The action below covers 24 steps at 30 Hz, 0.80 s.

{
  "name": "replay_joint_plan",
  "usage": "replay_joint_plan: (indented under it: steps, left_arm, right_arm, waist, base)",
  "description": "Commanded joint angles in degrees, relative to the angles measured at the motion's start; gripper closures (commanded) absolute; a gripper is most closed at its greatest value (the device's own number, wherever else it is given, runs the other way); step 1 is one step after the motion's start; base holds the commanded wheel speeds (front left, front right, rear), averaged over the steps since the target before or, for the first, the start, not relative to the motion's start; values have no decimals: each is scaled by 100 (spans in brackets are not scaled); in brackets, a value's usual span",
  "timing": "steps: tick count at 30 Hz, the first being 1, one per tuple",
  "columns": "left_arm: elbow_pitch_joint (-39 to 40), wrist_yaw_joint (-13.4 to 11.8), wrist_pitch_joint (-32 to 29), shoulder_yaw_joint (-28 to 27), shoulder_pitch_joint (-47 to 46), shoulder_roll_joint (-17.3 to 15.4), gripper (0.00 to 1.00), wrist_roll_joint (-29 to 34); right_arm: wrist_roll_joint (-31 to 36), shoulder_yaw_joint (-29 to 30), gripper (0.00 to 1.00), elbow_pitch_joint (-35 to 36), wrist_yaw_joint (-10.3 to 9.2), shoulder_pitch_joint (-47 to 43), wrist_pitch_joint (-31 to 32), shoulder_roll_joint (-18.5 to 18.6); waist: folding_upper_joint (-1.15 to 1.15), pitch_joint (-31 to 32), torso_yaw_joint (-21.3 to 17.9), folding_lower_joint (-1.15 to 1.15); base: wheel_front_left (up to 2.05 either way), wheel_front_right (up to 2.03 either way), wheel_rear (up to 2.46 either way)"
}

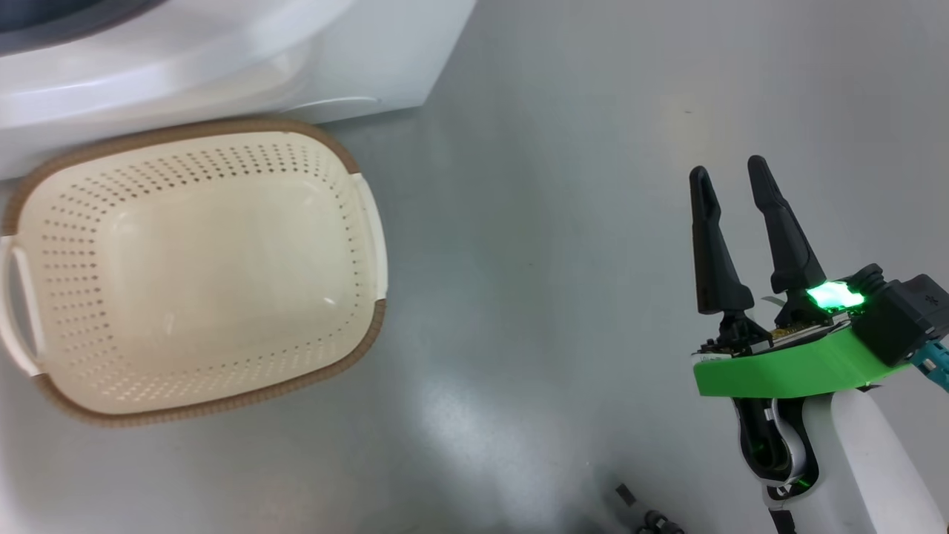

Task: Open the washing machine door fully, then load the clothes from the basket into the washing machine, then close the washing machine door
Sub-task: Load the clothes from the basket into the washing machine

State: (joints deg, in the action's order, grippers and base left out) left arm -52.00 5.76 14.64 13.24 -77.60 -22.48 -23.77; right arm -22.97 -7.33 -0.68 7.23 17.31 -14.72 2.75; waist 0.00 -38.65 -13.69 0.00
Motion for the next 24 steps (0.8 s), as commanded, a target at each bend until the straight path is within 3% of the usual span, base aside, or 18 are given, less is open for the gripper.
replay_joint_plan:
  steps: [1, 5, 21, 22, 24]
  left_arm:
    - [281, -119, 36, -273, -319, -400, 100, 191]
    - [682, -325, 36, -547, -216, -364, 100, 564]
    - [-1048, -4, 1, -434, -177, -193, 100, 956]
    - [-1360, 23, -44, -392, -308, -175, 96, 949]
    - [-1612, 57, -126, -303, -403, -155, 59, 979]
  right_arm:
    - [-102, -155, 0, 130, 25, 18, -28, 13]
    - [-139, -222, 0, 142, 25, 25, -28, 13]
    - [-200, -277, 0, 157, 25, -42, -28, 13]
    - [-208, -282, 0, 141, 25, -32, -28, 13]
    - [-220, -286, 0, 133, 25, -18, -28, 13]
  waist:
    - [0, -86, -179, 0]
    - [0, -112, -299, 0]
    - [0, -118, -391, 0]
    - [0, -100, -364, 0]
    - [0, -69, -338, 0]
  base:
    - [0, 0, 0]
    - [0, 0, 0]
    - [0, 0, 0]
    - [0, 0, 0]
    - [0, 0, 0]
